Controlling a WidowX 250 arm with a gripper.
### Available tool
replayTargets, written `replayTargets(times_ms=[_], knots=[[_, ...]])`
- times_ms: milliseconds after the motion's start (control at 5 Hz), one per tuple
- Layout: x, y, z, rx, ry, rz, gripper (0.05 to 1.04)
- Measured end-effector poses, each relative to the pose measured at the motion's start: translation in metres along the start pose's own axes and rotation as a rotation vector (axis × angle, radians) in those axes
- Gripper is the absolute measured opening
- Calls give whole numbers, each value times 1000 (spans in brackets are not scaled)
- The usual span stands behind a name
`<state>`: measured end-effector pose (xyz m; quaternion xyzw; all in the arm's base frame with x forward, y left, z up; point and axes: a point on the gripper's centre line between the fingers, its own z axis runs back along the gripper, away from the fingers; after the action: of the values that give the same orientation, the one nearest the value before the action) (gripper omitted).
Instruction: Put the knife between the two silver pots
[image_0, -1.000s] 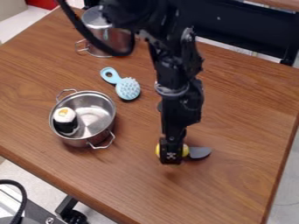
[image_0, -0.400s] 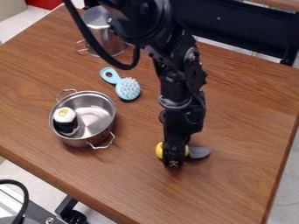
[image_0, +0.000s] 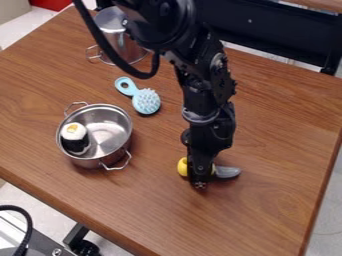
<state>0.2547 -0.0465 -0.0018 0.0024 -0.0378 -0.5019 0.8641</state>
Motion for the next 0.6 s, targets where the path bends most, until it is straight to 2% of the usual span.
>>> replayTargets(times_ms=[200,400,600], knots=[[-3,2,1,-5,0,29,340],[-8,11,18,-2,-29,143,340],[-18,28,40,30,-45,304,340]])
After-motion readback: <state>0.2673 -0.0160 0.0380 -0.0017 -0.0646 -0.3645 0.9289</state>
